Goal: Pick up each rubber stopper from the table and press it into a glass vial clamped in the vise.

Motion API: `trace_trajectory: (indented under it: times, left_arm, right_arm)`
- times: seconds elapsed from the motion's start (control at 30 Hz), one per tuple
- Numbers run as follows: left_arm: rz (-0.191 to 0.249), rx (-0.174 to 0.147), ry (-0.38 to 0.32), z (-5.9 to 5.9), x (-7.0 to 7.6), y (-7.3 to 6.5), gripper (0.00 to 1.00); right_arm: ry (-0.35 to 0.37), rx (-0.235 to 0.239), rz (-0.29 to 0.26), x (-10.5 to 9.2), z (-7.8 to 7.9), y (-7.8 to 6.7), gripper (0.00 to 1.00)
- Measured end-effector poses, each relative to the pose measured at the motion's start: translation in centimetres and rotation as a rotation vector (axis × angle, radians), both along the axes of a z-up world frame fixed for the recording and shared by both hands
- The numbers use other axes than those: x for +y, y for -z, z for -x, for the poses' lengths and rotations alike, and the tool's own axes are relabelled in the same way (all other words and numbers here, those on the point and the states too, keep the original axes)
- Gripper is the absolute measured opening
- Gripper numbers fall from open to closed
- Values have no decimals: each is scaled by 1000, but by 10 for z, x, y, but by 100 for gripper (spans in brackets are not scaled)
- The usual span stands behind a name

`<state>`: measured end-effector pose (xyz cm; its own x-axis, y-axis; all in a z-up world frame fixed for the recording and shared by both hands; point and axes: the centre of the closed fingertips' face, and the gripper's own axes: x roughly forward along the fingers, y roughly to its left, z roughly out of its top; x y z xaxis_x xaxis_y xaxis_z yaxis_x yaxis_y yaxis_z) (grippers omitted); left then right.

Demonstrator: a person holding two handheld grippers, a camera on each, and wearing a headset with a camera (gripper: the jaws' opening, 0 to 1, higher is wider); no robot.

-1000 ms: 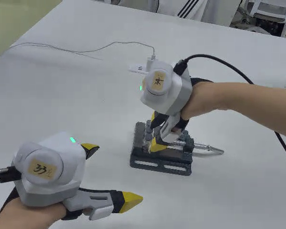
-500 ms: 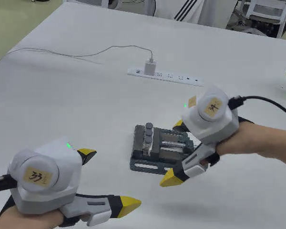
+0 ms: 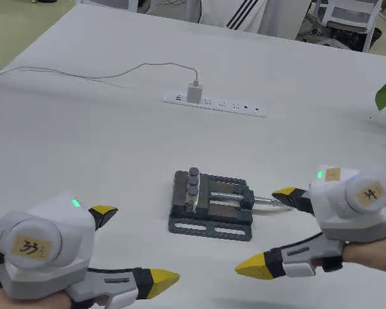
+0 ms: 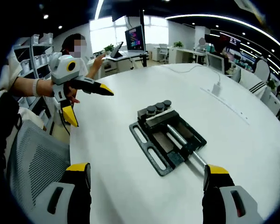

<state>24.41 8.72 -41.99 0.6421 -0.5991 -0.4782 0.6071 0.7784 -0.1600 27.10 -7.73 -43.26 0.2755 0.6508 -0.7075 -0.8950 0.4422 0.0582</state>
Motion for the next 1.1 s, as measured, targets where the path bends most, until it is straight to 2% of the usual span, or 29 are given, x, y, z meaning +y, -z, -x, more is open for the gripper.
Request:
trace_trajectory:
  times: [0.2,0.3,0.43,0.53,0.67,0.87,1.1]
  left_arm:
    - [-24,6,36,4,-2,3,89]
    - [-31,3,41,4,-2,3,90]
    - [-42,-5,39,5,-1,2,93]
    - [-54,-3,29,6,0,6,99]
    - [-48,10,14,5,2,9,99]
    - [-48,6,3,5,3,8,99]
    - [-51,7,0,8,3,7,99]
  right_arm:
    - [80,4,-31,-27,22,7,99]
    - [133,-7,-57,-37,25,6,99]
    - [167,-1,-94,-40,27,5,99]
    - [180,-1,-103,-42,27,6,99]
    - [197,-5,-114,-45,24,6,99]
    - [215,-18,-154,-43,20,-1,99]
    - [225,-22,-158,-44,18,-2,99]
